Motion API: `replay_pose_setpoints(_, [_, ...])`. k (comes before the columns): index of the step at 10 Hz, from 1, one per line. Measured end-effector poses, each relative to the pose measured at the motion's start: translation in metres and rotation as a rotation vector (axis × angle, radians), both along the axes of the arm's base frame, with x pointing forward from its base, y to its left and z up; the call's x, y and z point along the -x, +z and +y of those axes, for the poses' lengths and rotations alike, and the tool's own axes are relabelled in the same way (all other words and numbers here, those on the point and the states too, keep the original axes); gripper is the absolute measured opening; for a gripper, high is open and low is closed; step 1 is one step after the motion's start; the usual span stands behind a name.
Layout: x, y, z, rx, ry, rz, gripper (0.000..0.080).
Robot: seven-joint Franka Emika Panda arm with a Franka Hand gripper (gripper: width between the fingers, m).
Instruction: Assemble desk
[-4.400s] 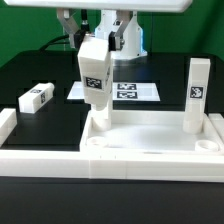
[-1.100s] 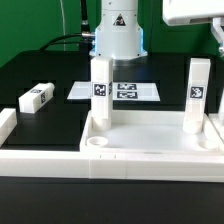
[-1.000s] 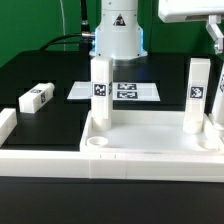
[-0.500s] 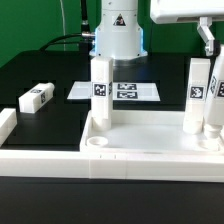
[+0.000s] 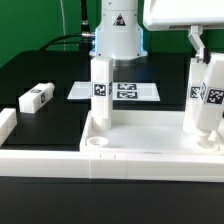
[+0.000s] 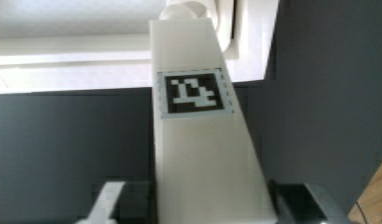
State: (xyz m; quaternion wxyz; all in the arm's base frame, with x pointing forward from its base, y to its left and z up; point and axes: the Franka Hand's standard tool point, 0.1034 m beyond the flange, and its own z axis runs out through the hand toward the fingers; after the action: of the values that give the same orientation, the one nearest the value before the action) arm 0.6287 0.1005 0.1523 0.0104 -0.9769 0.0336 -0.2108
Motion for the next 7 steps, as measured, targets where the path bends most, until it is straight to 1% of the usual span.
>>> replay_pose_setpoints(7, [-0.0001,-0.0013,0.0003,0.001,0.000,0.002,0.0295])
